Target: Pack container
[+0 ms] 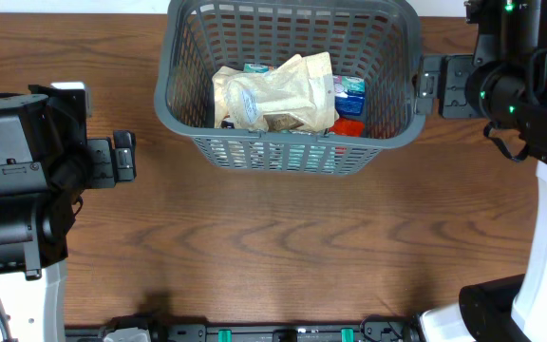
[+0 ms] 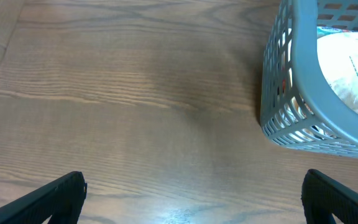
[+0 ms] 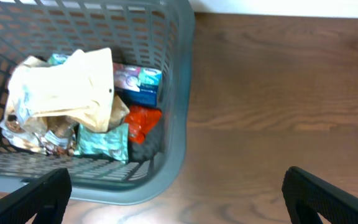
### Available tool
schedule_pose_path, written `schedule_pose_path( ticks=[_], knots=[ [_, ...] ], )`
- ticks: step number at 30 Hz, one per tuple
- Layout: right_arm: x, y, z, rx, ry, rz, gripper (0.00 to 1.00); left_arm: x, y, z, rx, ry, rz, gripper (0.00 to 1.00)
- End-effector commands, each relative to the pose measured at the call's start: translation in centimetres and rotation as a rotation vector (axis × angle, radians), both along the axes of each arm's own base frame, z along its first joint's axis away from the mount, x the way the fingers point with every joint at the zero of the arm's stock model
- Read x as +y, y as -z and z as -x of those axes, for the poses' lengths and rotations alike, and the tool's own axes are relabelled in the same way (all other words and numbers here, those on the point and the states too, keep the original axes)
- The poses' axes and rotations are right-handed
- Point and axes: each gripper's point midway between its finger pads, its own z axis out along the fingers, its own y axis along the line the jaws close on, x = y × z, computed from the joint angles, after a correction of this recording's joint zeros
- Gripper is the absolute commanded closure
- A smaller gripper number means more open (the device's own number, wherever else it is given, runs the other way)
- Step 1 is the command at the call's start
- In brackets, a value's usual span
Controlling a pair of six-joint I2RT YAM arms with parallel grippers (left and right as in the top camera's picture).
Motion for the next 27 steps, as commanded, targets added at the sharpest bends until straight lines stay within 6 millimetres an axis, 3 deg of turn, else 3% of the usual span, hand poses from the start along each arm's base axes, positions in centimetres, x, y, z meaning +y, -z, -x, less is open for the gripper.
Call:
schedule_pose_path(
  ticks=[1,6,10,18,27],
  knots=[
    [-0.1,1.2,0.2,0.042,0.002,0.026,0.01,0.0,0.4,0.0,0.011,0.004,0.007,0.01],
    [0.2,3.5,-1.2,0.072,0.021,0.018,0.01,0.0,0.4,0.0,0.011,0.004,0.007,0.02],
    [0.3,3.4,-1.8,-0.024,0.034,-0.014,0.01,0.0,0.4,0.0,0.011,0.004,0.008,0.01],
    [-1.7,2.8,0.7,-0.28,0.104,-0.04,0.01,0.0,0.4,0.0,0.011,0.004,0.008,0.01],
    [-5.1,5.5,3.3,-0.38,0.255,-0.073,0.01,0.0,0.4,0.0,0.011,0.004,0.008,0.01]
  ],
)
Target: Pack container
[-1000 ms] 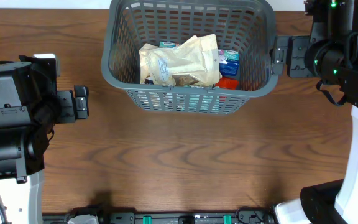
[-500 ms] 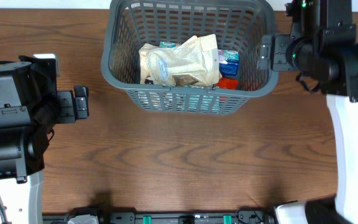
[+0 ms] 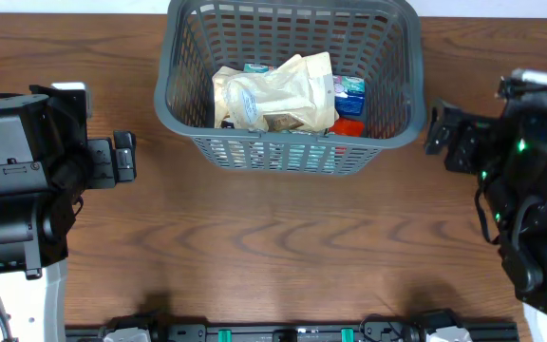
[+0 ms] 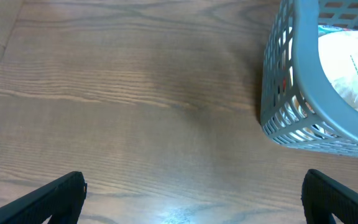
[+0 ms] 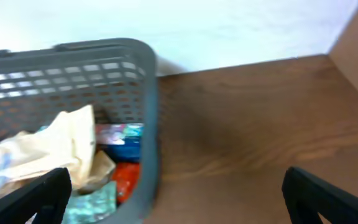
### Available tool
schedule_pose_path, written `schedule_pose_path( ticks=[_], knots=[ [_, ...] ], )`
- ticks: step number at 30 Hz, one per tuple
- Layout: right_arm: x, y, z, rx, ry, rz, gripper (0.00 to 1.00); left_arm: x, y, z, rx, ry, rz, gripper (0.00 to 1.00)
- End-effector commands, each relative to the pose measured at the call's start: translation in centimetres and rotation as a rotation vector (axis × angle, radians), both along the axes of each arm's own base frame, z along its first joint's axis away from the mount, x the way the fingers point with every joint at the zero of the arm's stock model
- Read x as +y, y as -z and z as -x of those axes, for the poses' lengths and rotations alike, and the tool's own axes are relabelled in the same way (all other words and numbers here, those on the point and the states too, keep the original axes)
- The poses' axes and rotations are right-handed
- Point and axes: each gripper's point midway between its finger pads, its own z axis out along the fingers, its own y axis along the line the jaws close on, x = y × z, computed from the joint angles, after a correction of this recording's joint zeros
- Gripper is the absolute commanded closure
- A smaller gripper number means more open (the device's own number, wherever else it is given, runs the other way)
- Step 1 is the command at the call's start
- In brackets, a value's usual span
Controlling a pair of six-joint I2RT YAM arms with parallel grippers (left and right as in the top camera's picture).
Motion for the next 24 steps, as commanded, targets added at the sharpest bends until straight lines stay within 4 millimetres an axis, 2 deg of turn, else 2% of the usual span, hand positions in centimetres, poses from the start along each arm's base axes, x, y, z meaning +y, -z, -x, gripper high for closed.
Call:
schedule_pose_path(
  ticks=[1,9,24],
  knots=[
    [-1.8,2.3,0.4,0.016,0.098,-0.015,0.01,0.0,0.2,-0.1,0.007,0.003,0.007,0.01],
    [-3.5,5.7,1.0,-0.077,0.156,-0.028,0.01,0.0,0.2,-0.1,0.007,0.003,0.007,0.01],
    [-4.2,12.5,2.2,-0.292,0.19,-0.077,0.01,0.0,0.2,-0.1,0.006,0.003,0.007,0.01]
  ],
)
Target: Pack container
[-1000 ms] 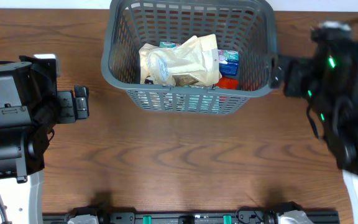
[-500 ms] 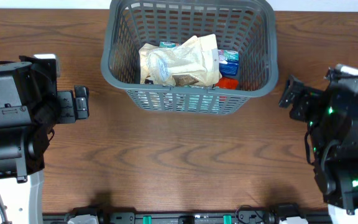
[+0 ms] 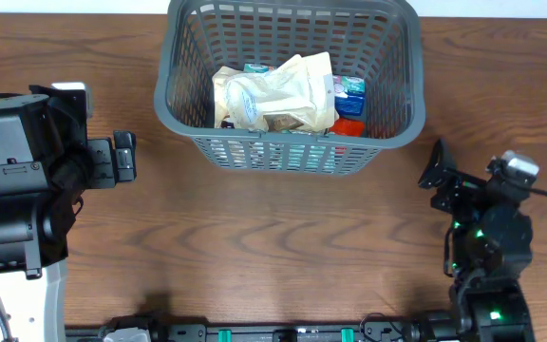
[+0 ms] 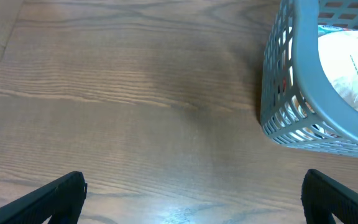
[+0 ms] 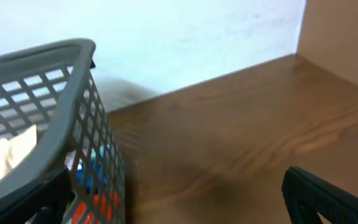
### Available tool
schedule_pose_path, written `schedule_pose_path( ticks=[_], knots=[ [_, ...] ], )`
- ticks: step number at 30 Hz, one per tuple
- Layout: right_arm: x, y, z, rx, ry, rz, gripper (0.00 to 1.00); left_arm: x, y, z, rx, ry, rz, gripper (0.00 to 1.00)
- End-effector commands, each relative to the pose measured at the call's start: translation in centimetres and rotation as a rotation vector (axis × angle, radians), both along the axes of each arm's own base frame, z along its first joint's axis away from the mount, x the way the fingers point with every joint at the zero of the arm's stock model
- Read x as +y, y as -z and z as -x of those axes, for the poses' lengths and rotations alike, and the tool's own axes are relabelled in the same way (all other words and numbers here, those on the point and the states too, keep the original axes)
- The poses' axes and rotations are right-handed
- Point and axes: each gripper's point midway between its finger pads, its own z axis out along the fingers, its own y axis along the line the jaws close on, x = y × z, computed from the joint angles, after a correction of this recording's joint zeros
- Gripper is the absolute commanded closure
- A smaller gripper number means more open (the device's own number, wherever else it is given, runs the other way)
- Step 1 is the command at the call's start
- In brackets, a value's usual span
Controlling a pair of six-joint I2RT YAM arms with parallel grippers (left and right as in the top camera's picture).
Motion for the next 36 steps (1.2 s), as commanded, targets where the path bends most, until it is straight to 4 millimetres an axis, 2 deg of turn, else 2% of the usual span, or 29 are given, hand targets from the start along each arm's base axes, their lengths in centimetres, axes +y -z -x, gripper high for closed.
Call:
schedule_pose_path(
  ticks=[1,9,15,21,24,30,36],
  knots=[
    [-0.5,1.9,0.3,-0.022,0.029,-0.02,0.01,0.0,0.3,-0.1,0.007,0.003,0.007,0.01],
    [-0.4,5.5,0.0,-0.094,0.024,-0.026,0.01,0.0,0.3,-0.1,0.007,0.003,0.007,0.01],
    [-0.2,7.3,0.1,-0.134,0.014,-0.03,0.01,0.0,0.3,-0.1,0.007,0.003,0.007,0.01],
    [0.6,7.9,0.9,-0.191,-0.028,-0.038,0.01,0.0,0.3,-0.1,0.007,0.003,0.007,0.02],
    [1.3,7.5,1.2,-0.224,-0.066,-0.03,0.01,0.0,0.3,-0.1,0.007,0.003,0.007,0.01],
    [3.4,6.0,1.6,-0.264,-0.201,0.098,0.01,0.0,0.3,-0.1,0.007,0.004,0.007,0.01],
    [3.7,6.6,2.0,-0.244,-0.221,0.108,0.01,0.0,0.3,-0.1,0.007,0.003,0.007,0.01]
  ],
)
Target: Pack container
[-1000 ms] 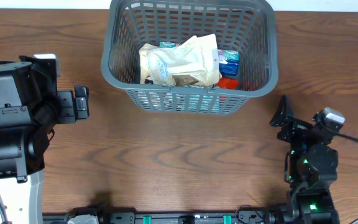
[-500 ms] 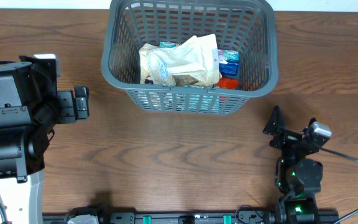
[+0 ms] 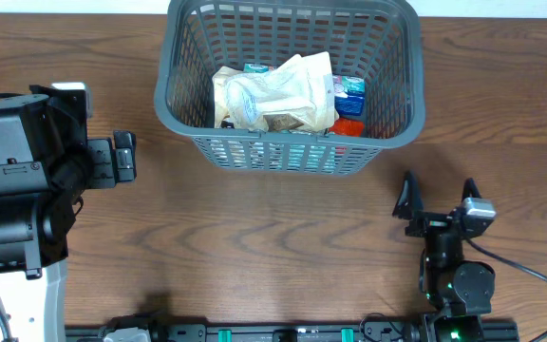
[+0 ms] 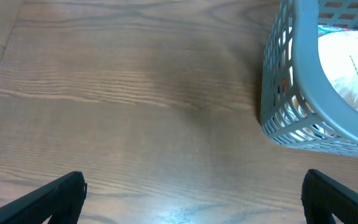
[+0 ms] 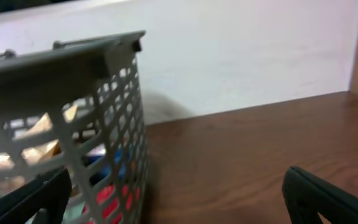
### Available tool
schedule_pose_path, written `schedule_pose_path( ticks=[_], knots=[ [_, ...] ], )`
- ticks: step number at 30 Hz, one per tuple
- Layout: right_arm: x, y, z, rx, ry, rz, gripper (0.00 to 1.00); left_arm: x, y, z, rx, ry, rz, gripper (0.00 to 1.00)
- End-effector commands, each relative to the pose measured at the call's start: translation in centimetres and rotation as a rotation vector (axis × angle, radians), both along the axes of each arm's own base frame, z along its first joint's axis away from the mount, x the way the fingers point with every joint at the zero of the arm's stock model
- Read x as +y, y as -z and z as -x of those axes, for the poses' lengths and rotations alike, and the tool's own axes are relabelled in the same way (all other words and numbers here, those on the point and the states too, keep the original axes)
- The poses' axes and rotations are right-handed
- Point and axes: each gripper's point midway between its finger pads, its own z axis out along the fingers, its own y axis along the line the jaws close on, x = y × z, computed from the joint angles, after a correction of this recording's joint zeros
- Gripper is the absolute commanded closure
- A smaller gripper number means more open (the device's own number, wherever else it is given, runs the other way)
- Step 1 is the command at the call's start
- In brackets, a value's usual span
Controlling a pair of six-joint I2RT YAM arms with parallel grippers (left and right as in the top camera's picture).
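A grey mesh basket (image 3: pixel 173 104) stands at the back centre of the wooden table. In it lie beige paper bags (image 3: pixel 273 90), a blue packet (image 3: pixel 349 87) and a red packet (image 3: pixel 348 125). My left gripper (image 3: pixel 124 157) is open and empty, left of the basket and apart from it; the left wrist view shows the basket's corner (image 4: pixel 275 118) at right. My right gripper (image 3: pixel 435 198) is open and empty, low over the table in front of the basket's right corner. The right wrist view looks level at the basket wall (image 5: pixel 114 124).
The table (image 3: pixel 273 247) is bare brown wood in front of the basket. A white wall (image 5: pixel 241 56) rises behind the table. A black rail (image 3: pixel 273 332) runs along the front edge, and the arm bases stand at the front left and front right.
My right arm has drawn back further toward the table's front edge and sits lower; its camera now looks level at the basket's side. The left arm and the basket's contents are unchanged.
My right gripper was open and empty at the basket's right rim, looking down on the packets. Then it was off to the right of the basket, then nearer the front, and now low by the front edge. The left arm stayed still throughout.
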Motion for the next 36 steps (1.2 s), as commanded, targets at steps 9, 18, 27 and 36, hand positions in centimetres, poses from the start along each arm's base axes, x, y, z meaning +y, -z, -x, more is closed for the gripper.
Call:
schedule_pose_path(
  ticks=[9,18,27,36],
  knots=[
    [1.2,1.2,0.7,0.037,-0.058,0.039,0.01,0.0,0.2,-0.1,0.006,0.004,0.007,0.01],
    [1.1,4.0,1.2,0.146,-0.055,0.049,0.01,0.0,0.2,-0.1,0.007,0.003,0.007,0.01],
    [1.2,4.0,1.2,0.146,-0.064,0.075,0.01,0.0,0.2,-0.1,0.007,0.004,0.007,0.01],
    [1.3,4.1,1.2,0.151,-0.071,0.072,0.01,0.0,0.2,-0.1,0.007,0.003,0.007,0.01]
  ],
)
